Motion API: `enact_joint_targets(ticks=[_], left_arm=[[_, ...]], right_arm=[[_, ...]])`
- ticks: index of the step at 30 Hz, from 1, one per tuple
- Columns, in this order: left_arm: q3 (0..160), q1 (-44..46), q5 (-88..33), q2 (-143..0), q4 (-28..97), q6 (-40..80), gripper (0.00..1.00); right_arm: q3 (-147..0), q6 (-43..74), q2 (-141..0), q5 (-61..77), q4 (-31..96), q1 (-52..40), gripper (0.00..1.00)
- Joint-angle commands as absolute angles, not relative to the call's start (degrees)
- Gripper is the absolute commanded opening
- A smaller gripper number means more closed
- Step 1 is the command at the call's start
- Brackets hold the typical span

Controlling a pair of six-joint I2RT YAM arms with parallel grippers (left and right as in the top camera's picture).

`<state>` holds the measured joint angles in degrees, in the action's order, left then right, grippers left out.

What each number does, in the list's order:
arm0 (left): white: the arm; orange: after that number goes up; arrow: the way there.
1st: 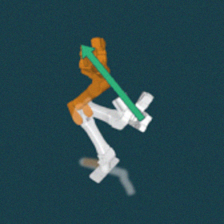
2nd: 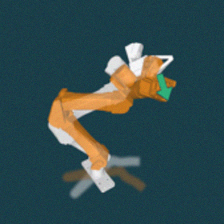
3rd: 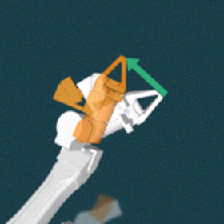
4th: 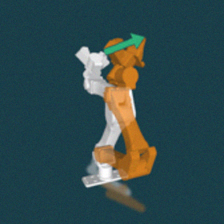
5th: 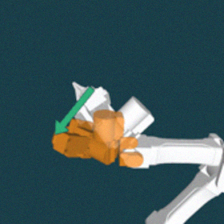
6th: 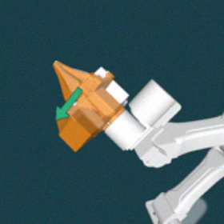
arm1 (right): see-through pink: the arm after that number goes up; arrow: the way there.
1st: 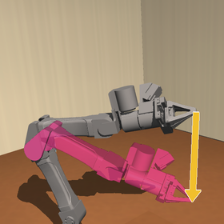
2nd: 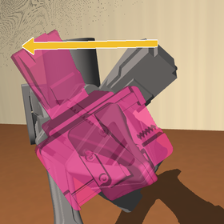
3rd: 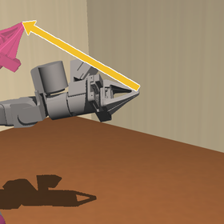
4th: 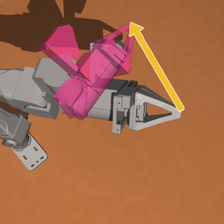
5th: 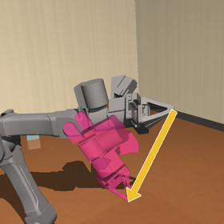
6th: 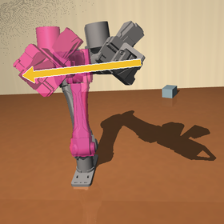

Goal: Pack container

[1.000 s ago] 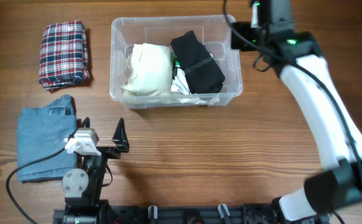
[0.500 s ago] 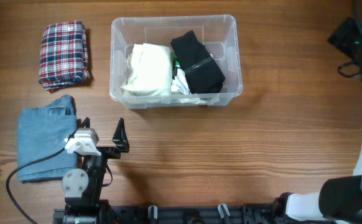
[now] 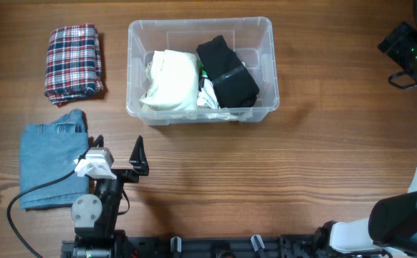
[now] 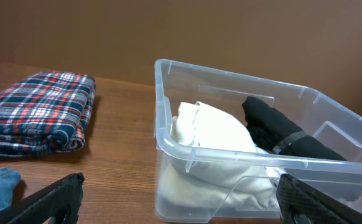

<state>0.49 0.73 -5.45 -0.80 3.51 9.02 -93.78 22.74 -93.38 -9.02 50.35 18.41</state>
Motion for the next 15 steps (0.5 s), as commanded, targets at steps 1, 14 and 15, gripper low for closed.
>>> enact_joint_targets(ticks=[1, 14, 15], left_arm=[[0.3, 0.6, -6.4, -0.4, 3.9, 7.9, 1.00], [3.2, 0.5, -16.2, -0.9, -0.6, 23.0, 1.00], [5.1, 0.4, -15.3, -1.2, -0.1, 22.7, 1.00]], right_arm=[[-93.3, 23.6, -94.2, -8.5, 50.4, 18.2, 1.00], [-93.3, 23.6, -94.2, -8.5, 50.4, 18.2, 1.00], [-93.3, 23.6, -94.2, -8.5, 50.4, 18.2, 1.00]])
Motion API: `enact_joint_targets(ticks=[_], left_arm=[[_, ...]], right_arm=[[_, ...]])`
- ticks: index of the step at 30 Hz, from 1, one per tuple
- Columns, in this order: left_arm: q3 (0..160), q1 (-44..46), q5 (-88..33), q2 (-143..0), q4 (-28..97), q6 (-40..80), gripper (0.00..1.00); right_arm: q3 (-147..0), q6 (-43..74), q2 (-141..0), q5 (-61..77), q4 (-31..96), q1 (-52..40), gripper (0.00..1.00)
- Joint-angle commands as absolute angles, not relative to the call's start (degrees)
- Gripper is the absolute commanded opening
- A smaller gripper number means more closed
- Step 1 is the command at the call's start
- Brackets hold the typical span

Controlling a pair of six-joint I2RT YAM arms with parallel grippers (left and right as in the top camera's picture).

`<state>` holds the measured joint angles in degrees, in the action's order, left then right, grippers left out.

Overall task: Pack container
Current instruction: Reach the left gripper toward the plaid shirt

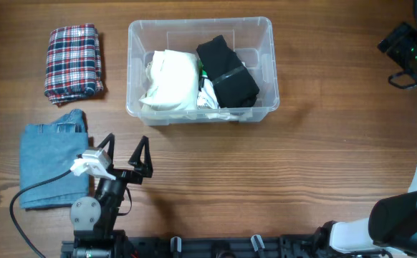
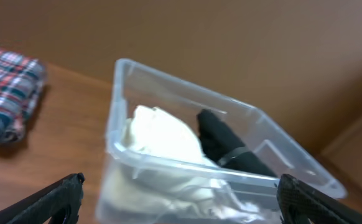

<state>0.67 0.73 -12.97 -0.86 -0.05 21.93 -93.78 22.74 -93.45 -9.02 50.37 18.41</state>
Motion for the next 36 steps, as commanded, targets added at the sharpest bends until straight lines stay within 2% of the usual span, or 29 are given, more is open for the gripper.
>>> enact_joint_targets(ticks=[1, 8, 10, 14, 17, 21, 26, 31, 36], left_arm=[[6.9, 0.5, -14.1, -1.7, 0.7, 22.7, 1.00], [29.3, 0.5, -7.0, -18.8, 16.6, 15.0, 1.00], [41.2, 0.4, 0.6, -29.7, 28.1, 12.9, 1.00], [64.6, 0.3, 6.7, -51.0, 48.9, 7.7, 1.00], [80.8, -2.7, 10.0, -63.7, 57.9, 7.6, 1.00], [97.4, -12.0, 7.7, -77.6, 61.5, 5.6, 1.00], [106.7, -25.6, -11.2, -94.0, 67.3, 1.7, 1.00], [106.7, -30.8, -21.1, -104.7, 64.2, 1.7, 1.00], [106.7, -31.0, -21.2, -111.1, 57.2, -4.4, 1.00]], right_arm=[[-93.3, 23.6, -94.2, -8.5, 50.3, 18.2, 1.00], [-93.3, 23.6, -94.2, -8.5, 50.4, 18.2, 1.00], [-93.3, 23.6, -94.2, -8.5, 50.4, 18.2, 1.00], [-93.3, 23.6, -94.2, -8.5, 50.3, 18.2, 1.00], [-93.3, 23.6, -94.2, -8.5, 50.3, 18.2, 1.00], [-93.3, 23.6, -94.2, -8.5, 50.4, 18.2, 1.00], [-93.3, 23.6, -94.2, -8.5, 50.4, 18.2, 1.00], [-93.3, 23.6, -94.2, -8.5, 50.4, 18.2, 1.00], [-93.3, 23.6, -94.2, -8.5, 50.4, 18.2, 1.00]])
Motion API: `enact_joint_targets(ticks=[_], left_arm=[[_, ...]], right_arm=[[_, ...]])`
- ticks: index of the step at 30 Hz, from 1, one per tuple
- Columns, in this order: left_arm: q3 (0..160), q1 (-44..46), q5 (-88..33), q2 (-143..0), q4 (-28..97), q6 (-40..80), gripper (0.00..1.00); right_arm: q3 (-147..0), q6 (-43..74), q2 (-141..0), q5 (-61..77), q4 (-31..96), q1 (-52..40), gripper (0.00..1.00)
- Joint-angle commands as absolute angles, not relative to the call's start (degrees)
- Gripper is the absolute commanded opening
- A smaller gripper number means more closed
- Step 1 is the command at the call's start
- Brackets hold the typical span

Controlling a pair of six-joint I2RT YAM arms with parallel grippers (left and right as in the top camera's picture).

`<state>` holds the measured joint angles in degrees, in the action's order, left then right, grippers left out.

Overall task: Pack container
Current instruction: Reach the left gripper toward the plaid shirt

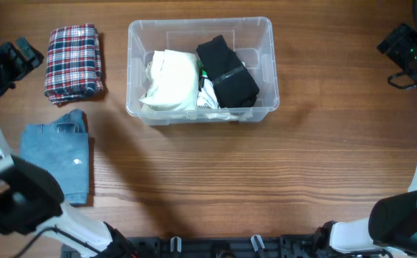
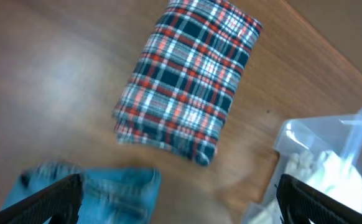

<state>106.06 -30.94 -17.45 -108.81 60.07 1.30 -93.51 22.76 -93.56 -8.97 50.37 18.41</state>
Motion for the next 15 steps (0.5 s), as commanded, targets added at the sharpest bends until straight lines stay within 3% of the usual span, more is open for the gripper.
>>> enact_joint_targets(ticks=[1, 5, 15], left_arm=[[106.7, -31.0, -20.9, -112.4, 54.2, -6.4, 1.00], [106.7, -31.2, -15.5, -116.0, 46.2, -7.6, 1.00], [106.7, -31.7, -21.0, -128.7, 36.1, -9.5, 1.00]], right_arm=[[-93.3, 23.6, -94.2, -8.5, 50.3, 18.2, 1.00], [-93.3, 23.6, -94.2, -8.5, 50.4, 18.2, 1.00], [-93.3, 23.6, -94.2, -8.5, 50.3, 18.2, 1.00]])
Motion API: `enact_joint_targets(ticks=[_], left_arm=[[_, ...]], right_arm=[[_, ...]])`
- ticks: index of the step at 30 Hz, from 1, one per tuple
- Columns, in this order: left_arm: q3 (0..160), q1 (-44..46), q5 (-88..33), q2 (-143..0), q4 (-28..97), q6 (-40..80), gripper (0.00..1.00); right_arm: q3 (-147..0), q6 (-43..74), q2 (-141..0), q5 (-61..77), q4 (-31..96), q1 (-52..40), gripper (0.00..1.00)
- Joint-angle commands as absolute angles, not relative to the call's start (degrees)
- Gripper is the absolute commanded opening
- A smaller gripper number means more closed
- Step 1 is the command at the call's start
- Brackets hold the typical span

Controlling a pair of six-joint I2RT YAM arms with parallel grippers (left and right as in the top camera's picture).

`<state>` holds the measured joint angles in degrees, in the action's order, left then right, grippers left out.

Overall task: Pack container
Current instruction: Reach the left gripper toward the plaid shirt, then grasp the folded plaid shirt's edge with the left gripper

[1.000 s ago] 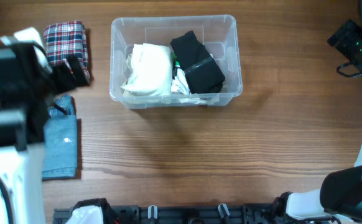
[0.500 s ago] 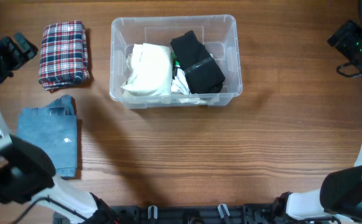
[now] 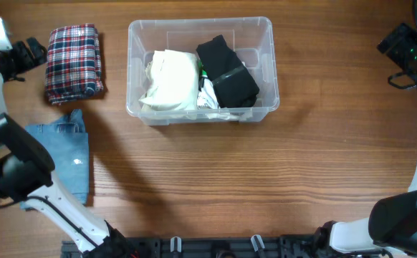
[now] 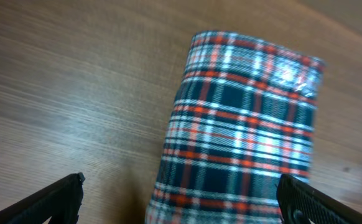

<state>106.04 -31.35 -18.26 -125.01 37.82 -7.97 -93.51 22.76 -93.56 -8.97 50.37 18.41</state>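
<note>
A clear plastic container stands at the back middle of the table, holding a white garment and a black garment. A folded plaid cloth lies left of it, and folded jeans lie nearer the front. My left gripper hovers open just left of the plaid cloth. In the left wrist view the plaid cloth fills the middle, and the left gripper has nothing between its fingers. The right gripper is at the far right; its jaws cannot be made out.
The left arm runs along the left edge and covers part of the jeans. The right arm stands along the right edge. Bare wooden tabletop lies in front of the container.
My left gripper has moved a little to the right, closer to the plaid cloth, which now looks much larger in the wrist view. It is still open.
My left gripper was open low at the front left, beside the jeans and facing the container. Then it was tilted there. Later it was at the back left corner near the plaid cloth, and now it is just left of that cloth.
</note>
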Motion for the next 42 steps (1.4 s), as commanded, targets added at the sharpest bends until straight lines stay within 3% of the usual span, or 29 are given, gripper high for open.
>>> enact_joint_targets(ticks=[1, 9, 29, 42], left_arm=[[106.7, -31.7, -22.1, -129.5, 35.7, -9.5, 1.00], [106.7, -31.6, -30.9, -132.4, 36.2, -9.4, 1.00], [106.7, -29.1, -34.2, -134.4, 50.0, -9.5, 1.00], [106.9, -32.0, -35.9, -130.1, 39.3, -2.7, 1.00]], right_arm=[[-93.3, 23.6, -94.2, -8.5, 50.4, 18.2, 1.00], [-93.3, 23.6, -94.2, -8.5, 50.4, 18.2, 1.00], [-93.3, 23.6, -94.2, -8.5, 50.4, 18.2, 1.00], [-93.3, 23.6, -94.2, -8.5, 50.3, 18.2, 1.00]])
